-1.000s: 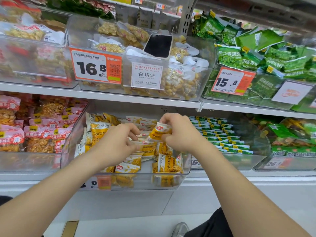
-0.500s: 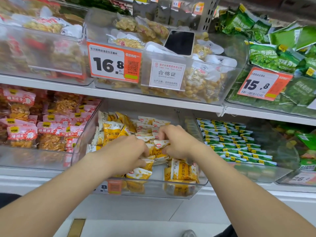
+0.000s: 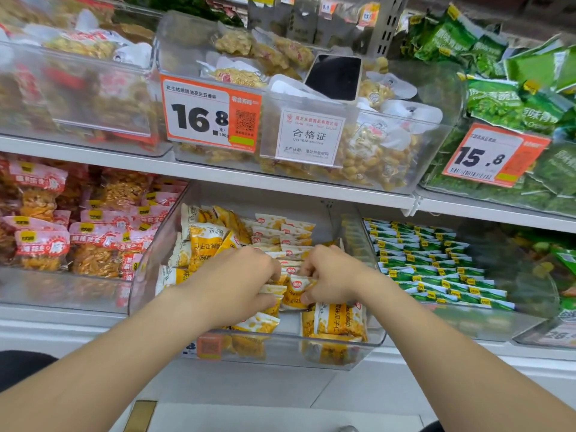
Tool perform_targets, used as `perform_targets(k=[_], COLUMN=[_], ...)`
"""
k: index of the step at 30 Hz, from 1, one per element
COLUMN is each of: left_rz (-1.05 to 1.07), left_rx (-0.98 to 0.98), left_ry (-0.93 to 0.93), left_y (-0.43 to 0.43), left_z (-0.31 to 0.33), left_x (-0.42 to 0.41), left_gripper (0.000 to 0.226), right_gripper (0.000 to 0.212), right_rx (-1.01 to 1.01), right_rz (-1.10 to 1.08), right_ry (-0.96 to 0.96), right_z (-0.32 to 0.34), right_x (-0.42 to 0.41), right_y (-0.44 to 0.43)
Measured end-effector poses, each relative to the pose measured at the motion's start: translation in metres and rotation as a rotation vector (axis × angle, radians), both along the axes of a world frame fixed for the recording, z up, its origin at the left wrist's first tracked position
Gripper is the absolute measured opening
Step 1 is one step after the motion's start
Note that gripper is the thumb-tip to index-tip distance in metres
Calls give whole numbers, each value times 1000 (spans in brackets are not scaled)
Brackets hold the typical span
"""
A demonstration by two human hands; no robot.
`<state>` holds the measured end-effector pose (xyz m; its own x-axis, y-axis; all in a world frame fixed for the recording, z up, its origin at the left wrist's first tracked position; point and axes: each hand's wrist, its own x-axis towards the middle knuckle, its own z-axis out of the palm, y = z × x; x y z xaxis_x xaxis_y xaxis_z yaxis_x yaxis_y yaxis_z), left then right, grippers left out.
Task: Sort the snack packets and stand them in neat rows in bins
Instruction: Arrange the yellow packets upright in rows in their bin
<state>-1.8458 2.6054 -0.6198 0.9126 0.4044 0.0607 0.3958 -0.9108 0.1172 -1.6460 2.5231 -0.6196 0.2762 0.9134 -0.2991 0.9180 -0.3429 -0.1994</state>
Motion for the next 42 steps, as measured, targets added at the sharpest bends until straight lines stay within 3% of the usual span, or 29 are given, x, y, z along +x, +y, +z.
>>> perform_targets(k=[3,7,10,12,16,19,22,26,30,32,35,37,40,42], left_rz=[-90,-218,-184,-160,-129,-109,-107,-114,-120,-110,-73,-3,151,227], left_rx=[-13,57,98,97,109,103,64,-80,-221,-340,-434,-409,-335,-346], left_ry=[-82,-5,154,219,281,274,225,91,-188,-313,-412,-401,-381,-402], left_y=[-4,-10,-9,-9,-13,-15,-16,-13,-10,-14,-16,-13,-8,-10], left_z=[0,-6,-15,-17,-14,-13,-13,-9,-6,1,10,12,9,9], left_x=[6,15,16,16,17,19,15,9,4,3,4,2,-3,-5], left_gripper=[30,27,40,44,44,44,42,34,51,57,41,33,31,24], right_gripper=[47,43,57,55,71,66,46,52,16,16,27,35,30,23], right_rx=[-49,-71,-59,-31,-161,-209,-176,-204,16,155,408,532,537,360], right_rz=[-20,-62,-101,-149,-48,1,23,49,127,156,124,20,-134,-119], right_ry=[2,-18,-82,-113,-197,-205,-242,-246,-238,-90,215,289,126,-31], right_z=[5,6,21,37,54,50,49,45,50,52,54,52,45,39], right_x=[-1,-8,-8,-10,-24,-29,-30,-31,-25,-24,-31,-30,-16,-10], right_y=[1,1,-3,-11,-31,-38,-40,-43,-48,-49,-49,-47,-44,-44])
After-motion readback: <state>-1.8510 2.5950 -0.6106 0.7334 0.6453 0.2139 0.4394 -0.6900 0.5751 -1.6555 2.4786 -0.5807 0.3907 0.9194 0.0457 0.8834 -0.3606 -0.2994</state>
